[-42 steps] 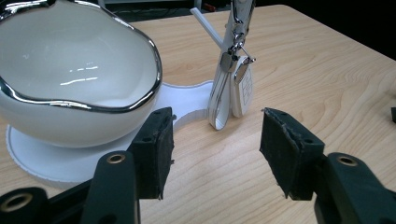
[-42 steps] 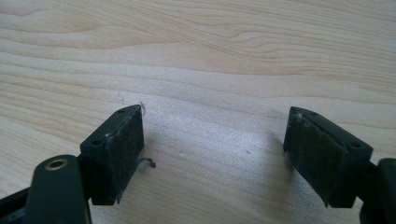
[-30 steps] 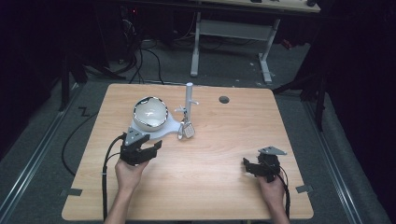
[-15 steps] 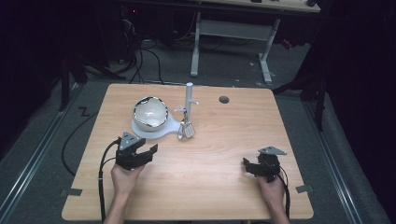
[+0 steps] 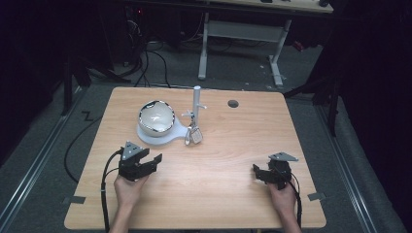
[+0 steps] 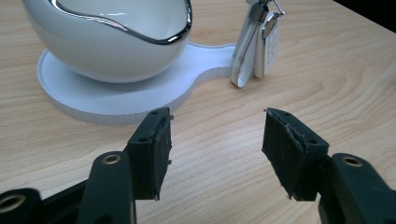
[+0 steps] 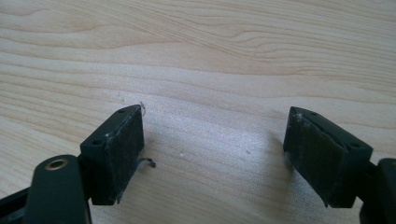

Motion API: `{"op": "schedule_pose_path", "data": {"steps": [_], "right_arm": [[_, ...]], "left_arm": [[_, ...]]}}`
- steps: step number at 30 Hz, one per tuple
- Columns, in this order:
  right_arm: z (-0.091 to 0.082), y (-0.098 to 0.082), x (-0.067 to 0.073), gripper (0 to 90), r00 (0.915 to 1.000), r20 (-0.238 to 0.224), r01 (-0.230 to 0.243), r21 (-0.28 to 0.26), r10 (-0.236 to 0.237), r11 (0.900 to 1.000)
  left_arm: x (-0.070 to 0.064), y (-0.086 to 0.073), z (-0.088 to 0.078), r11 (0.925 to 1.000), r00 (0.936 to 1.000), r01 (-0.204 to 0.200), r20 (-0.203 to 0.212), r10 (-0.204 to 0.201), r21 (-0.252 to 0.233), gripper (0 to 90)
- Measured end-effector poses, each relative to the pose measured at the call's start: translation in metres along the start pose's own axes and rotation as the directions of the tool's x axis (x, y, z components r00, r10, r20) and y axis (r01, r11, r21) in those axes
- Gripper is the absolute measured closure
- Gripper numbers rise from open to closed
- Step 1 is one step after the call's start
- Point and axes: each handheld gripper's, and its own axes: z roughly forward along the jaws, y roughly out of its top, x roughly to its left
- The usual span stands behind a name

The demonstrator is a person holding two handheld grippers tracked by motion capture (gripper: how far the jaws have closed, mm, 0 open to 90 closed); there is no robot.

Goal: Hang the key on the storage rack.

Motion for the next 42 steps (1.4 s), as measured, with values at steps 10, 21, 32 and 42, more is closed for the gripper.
{"op": "schedule_pose_path", "data": {"steps": [10, 21, 32, 42], "right_arm": [[0.000, 0.000, 0.000, 20.4, 1.0000, 0.000, 0.000, 0.000, 0.000, 1.000], [0.000, 0.000, 0.000, 20.4, 1.0000, 0.000, 0.000, 0.000, 0.000, 1.000], [0.000, 0.000, 0.000, 20.4, 1.0000, 0.000, 0.000, 0.000, 0.000, 1.000], [0.000, 0.000, 0.000, 20.4, 1.0000, 0.000, 0.000, 0.000, 0.000, 1.000]], "left_arm": [[0.003, -0.013, 0.004, 0.9995, 0.9996, 0.027, -0.005, -0.027, 0.017, 42.6], [0.006, -0.021, 0.009, 0.9983, 0.9991, 0.040, -0.019, -0.039, 0.042, 42.5], [0.007, -0.029, 0.020, 0.9931, 0.9993, 0.031, -0.022, -0.029, 0.113, 41.4], [0.009, -0.033, 0.027, 0.9886, 0.9988, 0.036, -0.038, -0.031, 0.146, 40.7]]}}
